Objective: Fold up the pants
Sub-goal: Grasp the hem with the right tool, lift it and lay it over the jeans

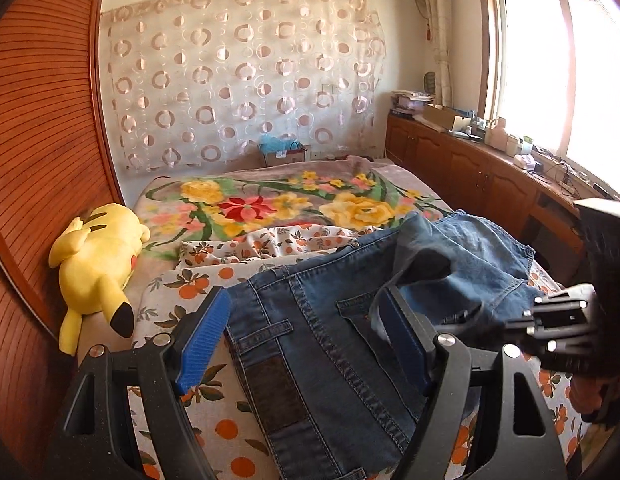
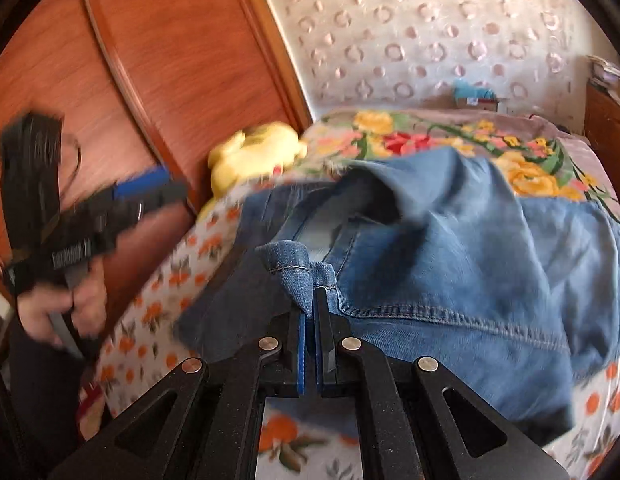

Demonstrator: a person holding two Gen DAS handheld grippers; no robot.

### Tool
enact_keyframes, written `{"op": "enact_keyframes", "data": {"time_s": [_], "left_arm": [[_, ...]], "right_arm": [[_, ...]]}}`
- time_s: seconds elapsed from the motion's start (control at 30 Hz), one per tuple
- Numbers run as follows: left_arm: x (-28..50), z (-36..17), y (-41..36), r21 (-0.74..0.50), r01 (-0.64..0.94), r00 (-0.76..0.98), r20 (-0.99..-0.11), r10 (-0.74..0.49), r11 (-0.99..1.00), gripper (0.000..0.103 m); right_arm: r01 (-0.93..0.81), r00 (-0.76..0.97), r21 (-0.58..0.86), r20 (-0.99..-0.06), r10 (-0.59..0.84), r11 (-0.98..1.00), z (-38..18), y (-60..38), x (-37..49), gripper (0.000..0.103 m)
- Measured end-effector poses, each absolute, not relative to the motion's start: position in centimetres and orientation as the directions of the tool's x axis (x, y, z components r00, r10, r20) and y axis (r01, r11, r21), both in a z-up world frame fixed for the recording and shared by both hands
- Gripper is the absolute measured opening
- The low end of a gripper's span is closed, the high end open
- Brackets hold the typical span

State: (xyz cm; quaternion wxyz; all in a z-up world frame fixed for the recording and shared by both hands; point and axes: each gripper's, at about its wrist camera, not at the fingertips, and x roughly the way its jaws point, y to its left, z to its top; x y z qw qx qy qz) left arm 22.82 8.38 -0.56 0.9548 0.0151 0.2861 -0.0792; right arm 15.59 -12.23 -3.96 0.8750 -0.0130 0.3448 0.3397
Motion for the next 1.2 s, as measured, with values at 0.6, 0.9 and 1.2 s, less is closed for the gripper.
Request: {"op": "enact_keyframes", "data": {"time_s": [0.6, 0.9, 1.2], "left_arm": [[27.8, -4.0, 4.5, -0.019, 0.212, 0.747, -0.641, -0.175, 0.977, 0.078], [31.3, -6.1, 4.5, 0.003, 0.213, 0.708, -0.690, -0.152, 0.977, 0.077], [33.9, -7.9, 4.0, 0.019, 0.259, 0.663, -0.730, -0.164, 0.966, 0.058]], "right_arm": [[-0.576, 0.608, 0.136, -0.588, 0.533, 0.806, -6.3, -13.6, 14.9, 0.041], [-0.590, 0.561, 0.089, -0.669, 0.487, 0.803, -9.6, -10.8, 17.0, 0.041], [-0.615, 0.547, 0.104, -0.658, 0.518, 0.781, -10.0, -10.5, 16.9, 0.048]]}}
